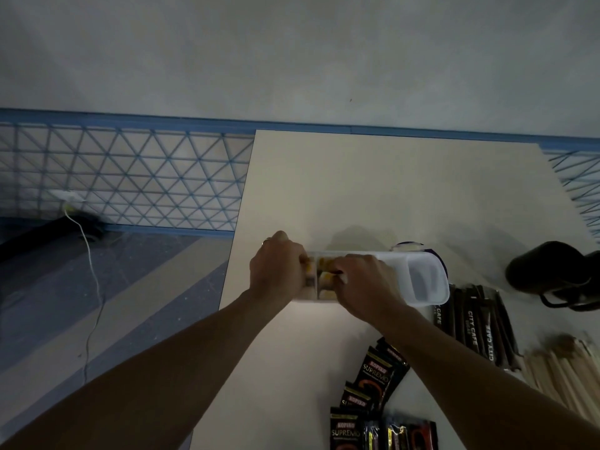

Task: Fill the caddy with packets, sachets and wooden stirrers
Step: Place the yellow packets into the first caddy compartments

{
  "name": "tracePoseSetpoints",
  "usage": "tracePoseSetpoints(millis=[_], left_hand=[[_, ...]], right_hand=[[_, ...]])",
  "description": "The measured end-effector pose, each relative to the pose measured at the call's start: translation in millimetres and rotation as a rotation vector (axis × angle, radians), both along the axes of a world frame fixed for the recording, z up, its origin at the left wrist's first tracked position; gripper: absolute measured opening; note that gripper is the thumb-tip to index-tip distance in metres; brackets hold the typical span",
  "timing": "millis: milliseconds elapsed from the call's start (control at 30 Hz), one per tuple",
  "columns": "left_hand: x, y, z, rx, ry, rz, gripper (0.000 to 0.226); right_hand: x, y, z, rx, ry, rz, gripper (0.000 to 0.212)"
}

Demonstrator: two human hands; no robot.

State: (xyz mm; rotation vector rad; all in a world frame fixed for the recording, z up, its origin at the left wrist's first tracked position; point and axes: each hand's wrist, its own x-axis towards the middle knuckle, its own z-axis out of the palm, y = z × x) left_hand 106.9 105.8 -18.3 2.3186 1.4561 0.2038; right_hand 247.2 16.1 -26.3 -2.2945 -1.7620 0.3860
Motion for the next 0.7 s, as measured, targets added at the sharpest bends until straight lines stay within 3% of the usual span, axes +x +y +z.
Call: tracePoseSetpoints(millis=[300, 700], left_hand=[[-7.4, 0.0, 7.6, 0.018, -0.065, -0.030, 0.010], [-13.9, 3.9, 5.5, -0.073, -0.086, -0.059, 0.023]], right_hand=[[5.4, 1.0, 8.0, 0.003, 0.022, -0.021, 0.015], [3.6, -2.0, 10.0, 0.005, 0.097, -0.034, 0.027]])
